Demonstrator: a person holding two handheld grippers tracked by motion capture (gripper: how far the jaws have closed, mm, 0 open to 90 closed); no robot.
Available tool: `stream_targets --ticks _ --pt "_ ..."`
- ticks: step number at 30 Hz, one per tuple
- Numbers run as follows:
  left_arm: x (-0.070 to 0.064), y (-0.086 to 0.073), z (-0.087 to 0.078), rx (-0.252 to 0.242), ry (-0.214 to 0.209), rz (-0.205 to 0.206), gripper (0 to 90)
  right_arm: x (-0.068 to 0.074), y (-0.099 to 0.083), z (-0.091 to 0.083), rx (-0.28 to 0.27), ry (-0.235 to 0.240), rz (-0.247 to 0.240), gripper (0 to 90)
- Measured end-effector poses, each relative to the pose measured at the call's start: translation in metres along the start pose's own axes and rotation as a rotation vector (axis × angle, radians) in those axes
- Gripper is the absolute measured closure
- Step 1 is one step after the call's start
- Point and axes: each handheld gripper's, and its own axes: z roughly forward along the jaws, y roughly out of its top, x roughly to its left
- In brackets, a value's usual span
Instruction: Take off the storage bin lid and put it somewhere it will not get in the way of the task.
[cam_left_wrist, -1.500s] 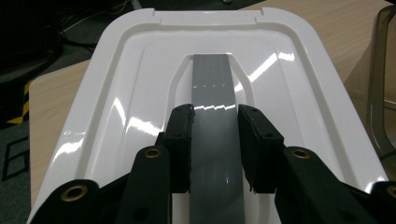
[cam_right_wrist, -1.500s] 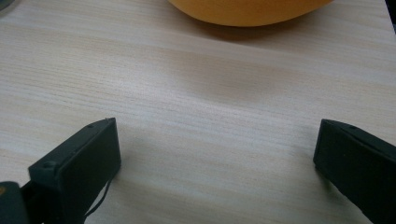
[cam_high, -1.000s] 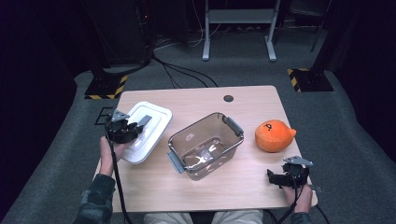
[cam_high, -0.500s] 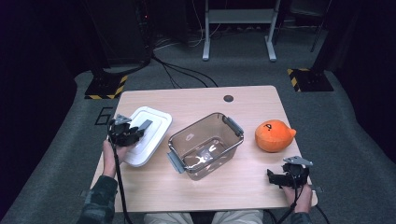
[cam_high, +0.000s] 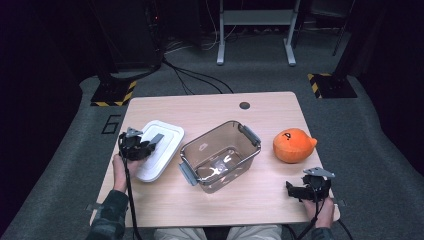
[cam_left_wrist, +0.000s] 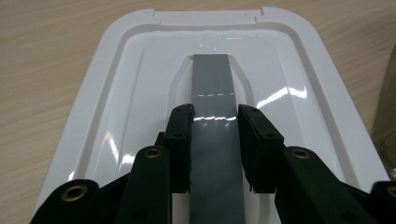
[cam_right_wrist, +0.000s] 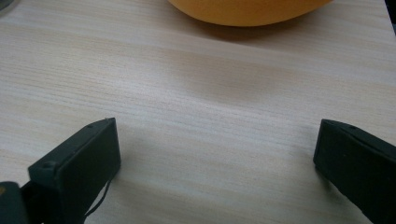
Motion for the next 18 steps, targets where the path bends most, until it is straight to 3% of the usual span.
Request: stream_targets --ticks 18 --pt "0.0 -0.019 0.025 0.059 -0.003 -0.038 66.2 0.0 0.0 0.0 0.0 0.0 0.0 0.0"
